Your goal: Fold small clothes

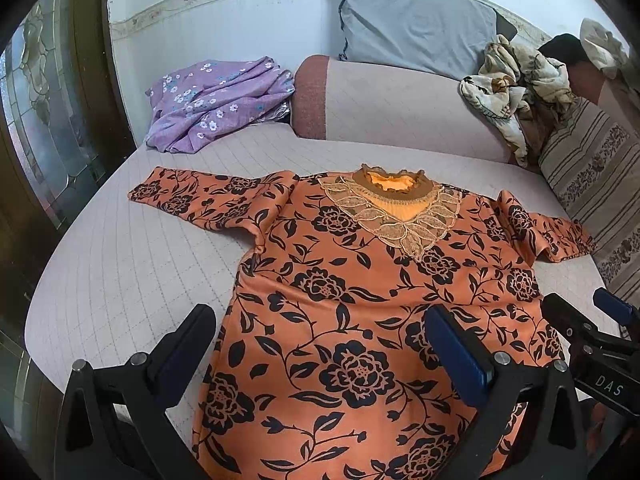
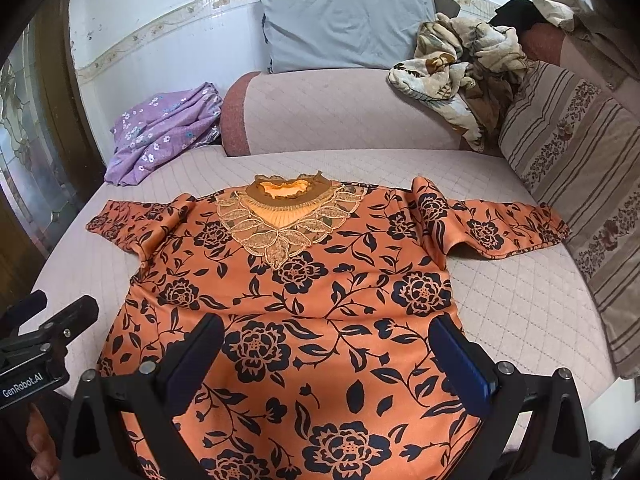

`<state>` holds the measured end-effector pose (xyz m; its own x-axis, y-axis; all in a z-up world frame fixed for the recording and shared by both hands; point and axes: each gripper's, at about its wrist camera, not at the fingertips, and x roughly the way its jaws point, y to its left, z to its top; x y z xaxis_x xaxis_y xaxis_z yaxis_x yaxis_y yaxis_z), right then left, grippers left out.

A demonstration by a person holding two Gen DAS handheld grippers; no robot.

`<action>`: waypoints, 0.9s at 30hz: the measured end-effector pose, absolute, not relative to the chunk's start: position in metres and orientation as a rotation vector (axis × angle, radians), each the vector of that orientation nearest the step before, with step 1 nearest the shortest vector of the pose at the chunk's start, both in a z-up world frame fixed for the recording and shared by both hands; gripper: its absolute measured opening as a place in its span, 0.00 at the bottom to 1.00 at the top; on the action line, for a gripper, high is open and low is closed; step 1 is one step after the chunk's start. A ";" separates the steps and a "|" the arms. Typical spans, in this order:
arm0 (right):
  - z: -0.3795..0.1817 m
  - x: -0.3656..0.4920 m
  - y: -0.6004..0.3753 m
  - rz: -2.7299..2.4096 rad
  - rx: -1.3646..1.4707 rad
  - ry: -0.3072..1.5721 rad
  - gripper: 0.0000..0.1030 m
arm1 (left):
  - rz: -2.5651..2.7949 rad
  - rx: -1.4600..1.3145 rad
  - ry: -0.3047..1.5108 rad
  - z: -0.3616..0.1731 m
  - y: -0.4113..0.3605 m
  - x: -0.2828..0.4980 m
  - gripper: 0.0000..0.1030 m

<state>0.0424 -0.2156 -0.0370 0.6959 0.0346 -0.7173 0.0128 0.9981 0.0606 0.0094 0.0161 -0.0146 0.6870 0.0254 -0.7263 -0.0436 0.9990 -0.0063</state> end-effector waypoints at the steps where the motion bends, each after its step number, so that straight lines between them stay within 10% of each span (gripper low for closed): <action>1: -0.037 0.043 -0.216 0.012 0.062 0.802 1.00 | 0.039 -0.024 0.813 -0.015 0.016 0.010 1.00; 27: -0.036 0.044 -0.213 0.019 0.059 0.787 1.00 | 0.038 -0.020 0.813 -0.017 0.016 0.008 1.00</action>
